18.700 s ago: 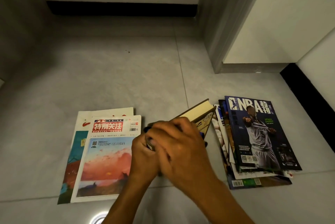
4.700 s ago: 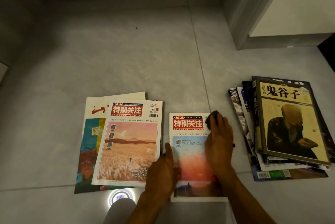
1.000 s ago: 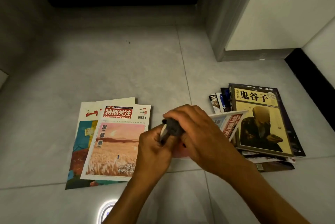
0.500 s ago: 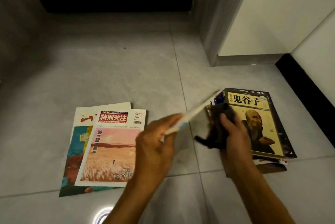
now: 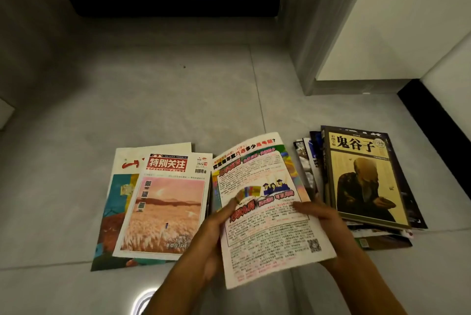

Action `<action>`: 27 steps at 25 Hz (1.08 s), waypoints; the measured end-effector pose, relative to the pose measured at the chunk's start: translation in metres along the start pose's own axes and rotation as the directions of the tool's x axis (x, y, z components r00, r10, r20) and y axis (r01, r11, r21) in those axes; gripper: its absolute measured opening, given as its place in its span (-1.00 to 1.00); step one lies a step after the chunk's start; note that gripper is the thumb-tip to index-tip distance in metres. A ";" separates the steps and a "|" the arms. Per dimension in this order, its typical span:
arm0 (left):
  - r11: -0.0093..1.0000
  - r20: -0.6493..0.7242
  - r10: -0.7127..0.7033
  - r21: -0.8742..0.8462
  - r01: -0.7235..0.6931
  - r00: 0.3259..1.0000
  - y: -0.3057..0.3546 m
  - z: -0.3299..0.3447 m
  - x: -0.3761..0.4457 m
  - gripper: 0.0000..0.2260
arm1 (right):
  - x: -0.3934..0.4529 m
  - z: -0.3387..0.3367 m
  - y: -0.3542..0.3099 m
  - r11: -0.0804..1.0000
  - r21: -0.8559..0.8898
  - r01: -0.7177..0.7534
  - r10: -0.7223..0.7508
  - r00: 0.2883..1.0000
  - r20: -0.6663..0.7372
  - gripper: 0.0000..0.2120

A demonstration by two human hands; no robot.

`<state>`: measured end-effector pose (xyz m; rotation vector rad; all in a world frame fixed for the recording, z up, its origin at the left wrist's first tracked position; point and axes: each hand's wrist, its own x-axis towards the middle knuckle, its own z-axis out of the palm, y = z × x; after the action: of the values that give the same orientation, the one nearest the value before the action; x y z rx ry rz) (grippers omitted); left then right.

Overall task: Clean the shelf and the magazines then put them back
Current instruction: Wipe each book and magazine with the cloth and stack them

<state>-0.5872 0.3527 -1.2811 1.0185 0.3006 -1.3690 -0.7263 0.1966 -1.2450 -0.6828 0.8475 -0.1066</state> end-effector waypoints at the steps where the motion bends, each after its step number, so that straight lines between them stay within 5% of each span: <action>1: 0.997 -0.071 0.053 0.068 -0.048 0.996 -0.006 -0.006 0.007 -0.69 | 0.005 -0.009 0.005 0.990 -0.142 0.002 -0.016 0.995 -0.099 -0.58; 4: 0.948 -0.231 0.183 0.300 -0.109 0.956 -0.022 -0.010 0.033 -0.77 | 0.022 -0.035 0.025 0.818 -0.572 0.065 -0.358 0.836 -0.416 -0.63; 6: 0.867 -0.217 0.223 0.490 -0.091 0.951 -0.029 -0.011 0.043 -0.74 | 0.030 -0.039 0.032 0.642 -0.752 0.146 -0.626 0.665 -0.406 -0.56; 8: 0.692 -0.207 0.321 0.717 -0.080 0.924 -0.032 -0.017 0.049 -0.68 | 0.045 -0.040 0.031 0.465 -0.867 0.182 -0.754 0.595 -0.279 -0.54; 11: 0.273 -0.073 0.481 0.959 -0.070 0.874 -0.033 -0.024 0.046 -0.52 | 0.080 -0.033 0.048 0.222 -0.973 0.066 -0.737 0.664 -0.124 -0.61; 12: 0.201 -0.045 0.484 0.978 -0.062 0.874 -0.032 -0.027 0.046 -0.48 | 0.091 -0.026 0.064 0.136 -0.990 0.021 -0.700 0.709 -0.081 -0.61; 14: 0.146 -0.007 0.489 0.986 -0.074 0.872 -0.031 -0.036 0.048 -0.43 | 0.110 -0.006 0.113 -0.093 -0.995 0.038 -0.661 0.745 0.091 -0.54; 17: 0.117 0.064 0.504 0.983 -0.142 0.861 -0.035 -0.049 0.057 -0.39 | 0.119 -0.013 0.131 -0.503 -0.805 0.315 -0.458 0.692 0.557 -0.40; 19: 0.151 0.033 0.477 0.981 -0.119 0.878 -0.038 -0.055 0.059 -0.34 | 0.132 -0.039 0.098 -0.516 -0.808 0.285 -0.439 0.722 0.535 -0.24; 23: 0.186 -0.013 0.457 0.979 -0.081 0.889 -0.042 -0.061 0.065 -0.27 | 0.148 -0.032 0.076 -0.149 -0.986 -0.079 -0.718 0.694 0.053 -0.28; 27: 0.120 0.049 0.507 0.985 -0.126 0.861 -0.042 -0.058 0.065 -0.38 | 0.165 0.033 0.110 -0.357 -0.893 0.273 -0.536 0.723 0.435 -0.23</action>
<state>-0.5883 0.3583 -1.3774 2.2635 -0.7398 -0.8375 -0.6110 0.2425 -1.4037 -2.6934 0.6252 -0.1900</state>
